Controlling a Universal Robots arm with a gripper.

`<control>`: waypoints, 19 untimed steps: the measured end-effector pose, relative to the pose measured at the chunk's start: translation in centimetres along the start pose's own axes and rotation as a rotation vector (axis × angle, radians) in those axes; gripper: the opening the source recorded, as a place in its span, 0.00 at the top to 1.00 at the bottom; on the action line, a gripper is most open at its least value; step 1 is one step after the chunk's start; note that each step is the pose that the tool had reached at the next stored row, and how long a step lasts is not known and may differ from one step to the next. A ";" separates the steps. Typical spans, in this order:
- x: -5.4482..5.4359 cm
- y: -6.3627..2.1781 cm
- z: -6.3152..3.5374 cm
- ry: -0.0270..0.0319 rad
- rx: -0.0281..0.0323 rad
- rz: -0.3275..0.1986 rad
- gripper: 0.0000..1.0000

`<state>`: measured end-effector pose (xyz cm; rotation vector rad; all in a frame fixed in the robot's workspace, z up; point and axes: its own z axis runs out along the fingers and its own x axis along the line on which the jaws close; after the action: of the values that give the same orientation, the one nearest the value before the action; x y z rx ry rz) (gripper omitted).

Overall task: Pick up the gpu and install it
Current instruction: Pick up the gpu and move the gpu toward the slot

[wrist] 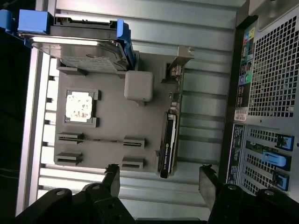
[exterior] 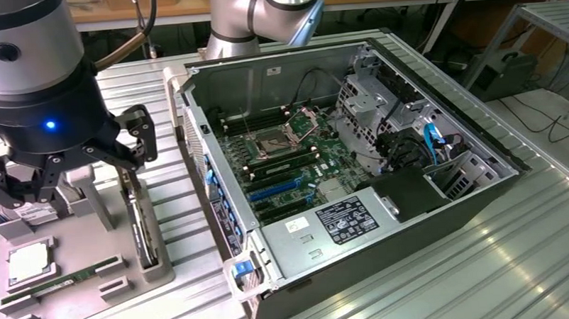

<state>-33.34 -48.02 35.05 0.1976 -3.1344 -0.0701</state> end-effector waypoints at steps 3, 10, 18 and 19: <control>-0.1 0.55 0.53 0.0006 0.0005 -0.009 0.22; -0.3 1.99 1.88 0.0002 0.0035 0.006 0.22; -1.7 1.75 3.66 -0.0023 0.0034 0.059 0.22; -1.7 1.75 3.90 -0.0020 0.0036 0.059 0.22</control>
<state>-31.83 -45.90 31.24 0.1047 -3.1399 -0.0647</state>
